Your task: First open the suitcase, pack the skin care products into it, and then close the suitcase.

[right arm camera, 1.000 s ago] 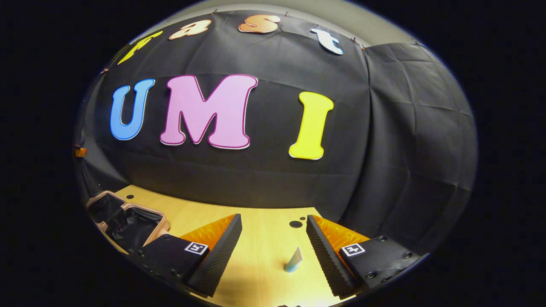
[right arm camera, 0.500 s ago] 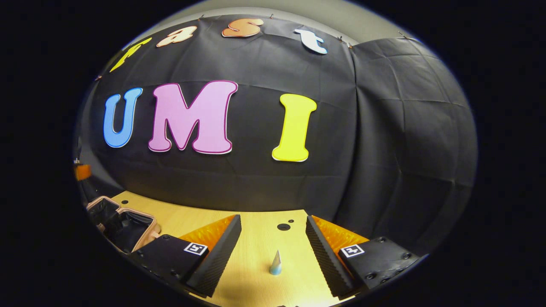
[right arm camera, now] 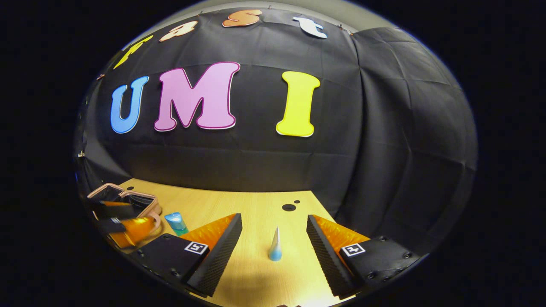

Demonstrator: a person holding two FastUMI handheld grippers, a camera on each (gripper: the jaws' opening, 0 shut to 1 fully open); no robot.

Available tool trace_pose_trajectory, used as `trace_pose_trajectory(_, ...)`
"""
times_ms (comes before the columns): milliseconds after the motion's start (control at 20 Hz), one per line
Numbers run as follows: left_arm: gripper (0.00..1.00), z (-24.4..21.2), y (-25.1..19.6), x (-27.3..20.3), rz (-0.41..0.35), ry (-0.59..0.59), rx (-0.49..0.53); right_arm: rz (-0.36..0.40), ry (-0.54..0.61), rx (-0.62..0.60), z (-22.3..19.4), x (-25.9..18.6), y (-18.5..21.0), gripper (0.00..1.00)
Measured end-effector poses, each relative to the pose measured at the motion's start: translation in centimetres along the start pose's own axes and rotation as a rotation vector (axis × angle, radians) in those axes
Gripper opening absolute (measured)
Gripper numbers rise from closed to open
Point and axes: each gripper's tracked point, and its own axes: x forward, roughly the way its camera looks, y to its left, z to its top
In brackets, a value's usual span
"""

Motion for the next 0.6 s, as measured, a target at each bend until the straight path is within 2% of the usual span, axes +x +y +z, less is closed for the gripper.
trace_pose_trajectory(250,0.98,-3.5,-0.9,8.0,0.016,0.049,0.019,0.033,0.046,-0.048,-3.7,1.3,0.2,0.97)
trace_pose_trajectory(500,0.99,-5.2,-1.1,12.9,0.013,0.087,0.032,0.027,0.180,0.022,-9.4,3.8,-0.1,0.97)
trace_pose_trajectory(600,0.90,-5.6,-1.2,13.6,0.015,0.108,0.016,0.020,0.223,0.016,-11.3,5.0,0.0,0.97)
